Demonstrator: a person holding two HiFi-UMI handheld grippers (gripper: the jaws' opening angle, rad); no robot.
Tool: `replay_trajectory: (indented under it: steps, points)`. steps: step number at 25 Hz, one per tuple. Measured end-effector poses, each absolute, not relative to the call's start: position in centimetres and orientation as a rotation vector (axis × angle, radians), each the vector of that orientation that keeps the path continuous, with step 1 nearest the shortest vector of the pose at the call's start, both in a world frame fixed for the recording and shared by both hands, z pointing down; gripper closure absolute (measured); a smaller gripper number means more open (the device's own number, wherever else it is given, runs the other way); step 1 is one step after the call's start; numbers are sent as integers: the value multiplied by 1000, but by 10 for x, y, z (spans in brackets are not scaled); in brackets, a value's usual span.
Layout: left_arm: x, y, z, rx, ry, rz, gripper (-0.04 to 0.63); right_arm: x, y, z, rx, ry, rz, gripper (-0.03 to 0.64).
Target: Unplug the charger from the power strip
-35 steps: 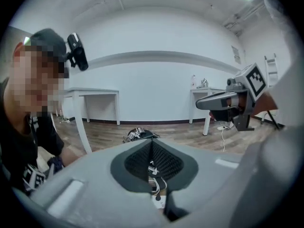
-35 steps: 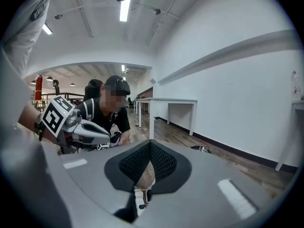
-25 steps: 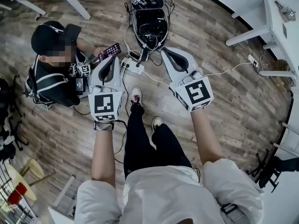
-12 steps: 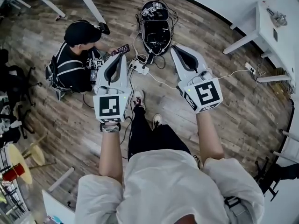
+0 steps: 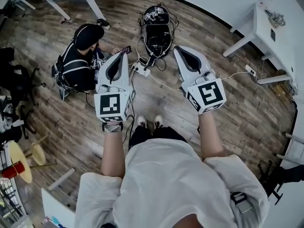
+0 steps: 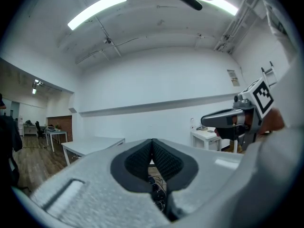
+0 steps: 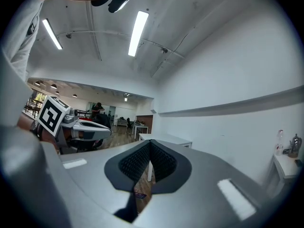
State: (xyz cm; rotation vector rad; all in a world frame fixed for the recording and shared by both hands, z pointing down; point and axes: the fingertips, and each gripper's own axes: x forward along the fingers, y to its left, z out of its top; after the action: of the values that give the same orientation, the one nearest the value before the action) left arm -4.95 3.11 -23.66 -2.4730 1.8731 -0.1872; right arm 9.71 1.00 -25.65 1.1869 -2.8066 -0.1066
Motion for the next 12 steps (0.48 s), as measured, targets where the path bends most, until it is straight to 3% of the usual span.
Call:
replay_trajectory:
  steps: [12]
  points:
    - [-83, 50, -255, -2494, 1852, -175, 591, 68, 27, -289, 1227, -2845, -123, 615]
